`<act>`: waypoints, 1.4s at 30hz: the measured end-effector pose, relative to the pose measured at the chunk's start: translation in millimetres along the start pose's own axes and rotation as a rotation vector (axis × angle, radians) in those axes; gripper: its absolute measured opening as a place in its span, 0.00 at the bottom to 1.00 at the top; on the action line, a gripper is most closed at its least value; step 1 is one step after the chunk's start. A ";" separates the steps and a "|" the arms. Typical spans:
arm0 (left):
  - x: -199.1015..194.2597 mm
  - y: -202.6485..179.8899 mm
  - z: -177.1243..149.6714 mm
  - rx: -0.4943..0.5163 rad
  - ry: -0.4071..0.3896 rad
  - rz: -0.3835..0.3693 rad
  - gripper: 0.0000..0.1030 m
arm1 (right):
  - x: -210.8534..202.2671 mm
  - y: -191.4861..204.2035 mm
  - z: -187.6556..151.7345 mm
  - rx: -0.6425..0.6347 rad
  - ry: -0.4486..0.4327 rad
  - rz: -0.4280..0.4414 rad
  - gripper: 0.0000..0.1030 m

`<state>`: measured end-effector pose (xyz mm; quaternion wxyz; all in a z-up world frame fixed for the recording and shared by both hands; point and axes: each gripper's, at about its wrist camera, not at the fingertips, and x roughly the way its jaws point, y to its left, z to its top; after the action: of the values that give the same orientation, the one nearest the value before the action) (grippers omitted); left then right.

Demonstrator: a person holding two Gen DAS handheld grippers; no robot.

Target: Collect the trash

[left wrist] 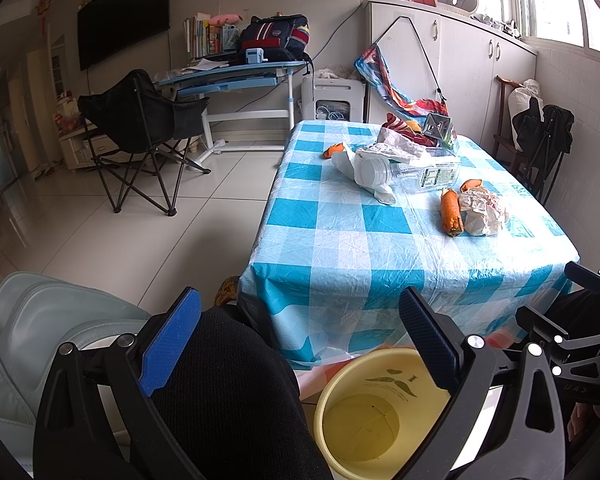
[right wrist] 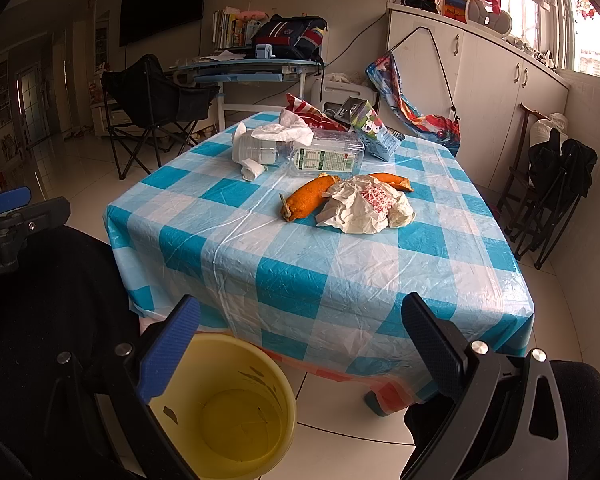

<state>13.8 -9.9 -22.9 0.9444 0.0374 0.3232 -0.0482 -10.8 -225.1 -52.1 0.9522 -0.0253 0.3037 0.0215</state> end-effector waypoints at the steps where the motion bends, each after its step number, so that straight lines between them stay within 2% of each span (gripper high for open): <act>1: 0.0 0.0 0.0 0.000 0.000 0.000 0.93 | -0.1 0.2 0.0 0.000 0.000 0.000 0.94; 42: -0.1 1.1 0.6 -0.005 0.002 -0.002 0.93 | -0.5 7.4 -0.1 -0.010 -0.033 0.011 0.94</act>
<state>14.3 -8.8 -22.3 0.9441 0.0348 0.3241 -0.0481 -11.7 -217.8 -52.2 0.9567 -0.0281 0.2882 0.0289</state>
